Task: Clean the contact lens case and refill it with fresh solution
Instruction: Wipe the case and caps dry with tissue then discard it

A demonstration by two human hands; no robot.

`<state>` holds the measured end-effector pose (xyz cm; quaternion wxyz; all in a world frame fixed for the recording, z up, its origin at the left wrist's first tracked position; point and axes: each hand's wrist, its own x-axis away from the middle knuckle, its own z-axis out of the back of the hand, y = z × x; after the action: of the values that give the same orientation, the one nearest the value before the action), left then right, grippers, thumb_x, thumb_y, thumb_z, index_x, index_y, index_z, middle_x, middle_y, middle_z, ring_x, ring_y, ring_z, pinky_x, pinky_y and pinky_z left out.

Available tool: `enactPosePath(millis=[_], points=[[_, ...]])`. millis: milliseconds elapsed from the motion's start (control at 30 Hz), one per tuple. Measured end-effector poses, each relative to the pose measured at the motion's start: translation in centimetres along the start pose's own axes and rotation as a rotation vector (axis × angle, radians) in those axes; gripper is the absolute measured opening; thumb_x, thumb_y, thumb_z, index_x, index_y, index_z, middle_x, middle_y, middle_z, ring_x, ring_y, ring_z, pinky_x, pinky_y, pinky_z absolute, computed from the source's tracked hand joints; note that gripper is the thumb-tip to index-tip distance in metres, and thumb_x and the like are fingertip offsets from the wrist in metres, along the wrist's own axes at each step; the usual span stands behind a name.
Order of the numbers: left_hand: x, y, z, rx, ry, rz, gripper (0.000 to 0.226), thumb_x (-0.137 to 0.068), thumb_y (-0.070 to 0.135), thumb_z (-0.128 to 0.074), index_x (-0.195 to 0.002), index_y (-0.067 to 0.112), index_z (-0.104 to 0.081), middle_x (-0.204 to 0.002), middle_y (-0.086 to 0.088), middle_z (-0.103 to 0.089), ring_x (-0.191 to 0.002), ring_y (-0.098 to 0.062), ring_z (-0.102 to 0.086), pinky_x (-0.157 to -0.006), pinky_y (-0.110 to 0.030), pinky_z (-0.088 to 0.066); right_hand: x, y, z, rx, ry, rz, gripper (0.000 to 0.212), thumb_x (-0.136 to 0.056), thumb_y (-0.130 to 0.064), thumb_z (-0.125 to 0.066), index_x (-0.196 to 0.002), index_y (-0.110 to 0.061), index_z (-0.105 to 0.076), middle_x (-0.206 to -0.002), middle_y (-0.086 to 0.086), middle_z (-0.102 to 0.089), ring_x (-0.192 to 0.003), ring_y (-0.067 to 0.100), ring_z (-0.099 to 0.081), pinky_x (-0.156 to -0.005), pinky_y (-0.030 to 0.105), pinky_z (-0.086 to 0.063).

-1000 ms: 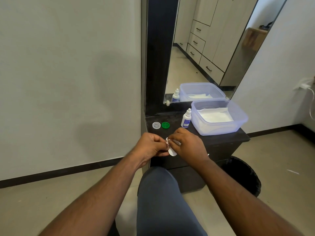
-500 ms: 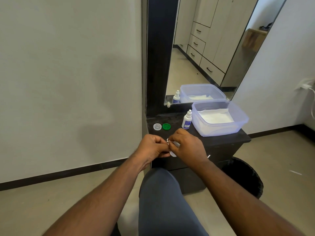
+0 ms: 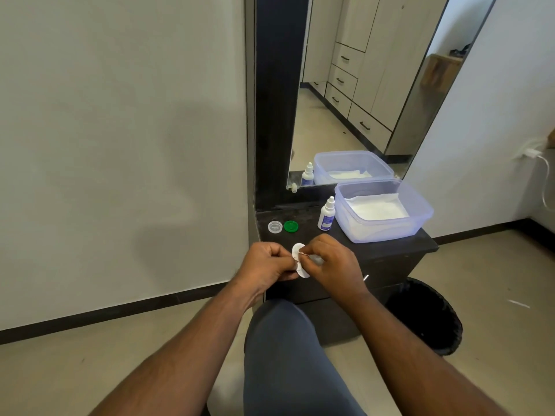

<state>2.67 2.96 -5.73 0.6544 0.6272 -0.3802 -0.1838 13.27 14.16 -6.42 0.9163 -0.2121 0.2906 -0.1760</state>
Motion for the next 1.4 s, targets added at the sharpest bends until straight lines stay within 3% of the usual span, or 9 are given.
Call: enactPosePath(millis=[67, 200, 433, 567, 667, 767, 1000, 1400], points=[[0.1, 0.1, -0.1, 0.006, 0.002, -0.003, 0.015, -0.076, -0.013, -0.067, -0.088, -0.019, -0.061, -0.08, -0.024, -0.064, -0.068, -0.025, -0.068, -0.058, -0.024, -0.058, 0.1, 0.0, -0.1, -0.048, 0.032, -0.022, 0.006, -0.079, -0.015, -0.074, -0.081, -0.011, -0.072, -0.081, 0.001, -0.064, -0.071, 0.012, -0.059, -0.06, 0.03, -0.051], [0.2, 0.3, 0.0, -0.043, -0.02, 0.001, 0.018, -0.076, -0.009, -0.07, -0.088, -0.018, -0.061, -0.077, -0.021, -0.063, -0.069, -0.024, -0.068, -0.057, -0.024, -0.058, 0.2, -0.7, -0.8, -0.036, 0.02, 0.0, 0.008, -0.08, -0.017, -0.074, -0.081, -0.01, -0.07, -0.081, 0.0, -0.061, -0.07, 0.008, -0.054, -0.06, 0.015, -0.041], [-0.1, -0.3, -0.2, -0.038, 0.031, -0.031, 0.004, -0.076, -0.011, -0.067, -0.079, -0.012, -0.064, -0.076, -0.022, -0.067, -0.07, -0.025, -0.07, -0.064, -0.027, -0.06, 0.8, -0.1, -1.2, -0.3, 0.159, -0.318, 0.01, -0.078, -0.012, -0.074, -0.073, -0.014, -0.065, -0.078, -0.005, -0.062, -0.075, 0.006, -0.059, -0.066, 0.018, -0.046], [0.1, -0.3, -0.3, -0.061, 0.041, -0.044, 0.01, -0.076, -0.009, -0.069, -0.081, -0.014, -0.063, -0.076, -0.023, -0.066, -0.068, -0.023, -0.068, -0.062, -0.025, -0.058, 0.9, -0.4, -1.3, -0.32, 0.113, -0.317, 0.012, -0.078, -0.012, -0.074, -0.072, -0.013, -0.064, -0.078, -0.005, -0.062, -0.075, 0.007, -0.059, -0.065, 0.014, -0.046], [0.2, -0.3, -0.3, -0.059, 0.052, -0.041, 0.011, -0.077, -0.01, -0.068, -0.084, -0.016, -0.063, -0.077, -0.023, -0.066, -0.067, -0.021, -0.068, -0.059, -0.022, -0.056, 0.8, -0.6, -1.5, -0.386, 0.175, -0.375, 0.013, -0.077, -0.01, -0.074, -0.07, -0.015, -0.064, -0.076, -0.003, -0.064, -0.072, 0.006, -0.059, -0.063, 0.012, -0.046], [0.4, -0.2, -0.4, -0.067, 0.067, -0.036, 0.009, -0.077, -0.01, -0.068, -0.084, -0.014, -0.065, -0.08, -0.024, -0.068, -0.068, -0.021, -0.069, -0.058, -0.021, -0.056, 0.7, -0.6, -1.5, -0.6, 0.265, -0.546, 0.005, -0.081, -0.009, -0.071, -0.076, -0.01, -0.071, -0.078, -0.001, -0.07, -0.07, 0.004, -0.064, -0.06, 0.009, -0.046], [0.4, -0.1, -0.3, -0.024, 0.063, -0.032, 0.009, -0.074, -0.01, -0.07, -0.08, -0.013, -0.064, -0.079, -0.026, -0.067, -0.069, -0.026, -0.068, -0.063, -0.026, -0.059, 1.0, -0.7, -1.3, -0.735, 0.186, -0.603, 0.008, -0.083, -0.012, -0.071, -0.091, -0.013, -0.074, -0.084, -0.006, -0.073, -0.077, 0.002, -0.069, -0.062, 0.01, -0.05], [0.7, 0.1, -0.4, -0.026, 0.066, -0.012, 0.01, -0.075, -0.011, -0.068, -0.082, -0.015, -0.064, -0.076, -0.022, -0.068, -0.063, -0.02, -0.069, -0.056, -0.021, -0.055, 1.4, -0.9, -1.7, -0.542, 0.21, -0.533, 0.012, -0.085, -0.013, -0.069, -0.095, -0.011, -0.074, -0.091, 0.0, -0.07, -0.083, 0.007, -0.066, -0.067, 0.013, -0.051]])
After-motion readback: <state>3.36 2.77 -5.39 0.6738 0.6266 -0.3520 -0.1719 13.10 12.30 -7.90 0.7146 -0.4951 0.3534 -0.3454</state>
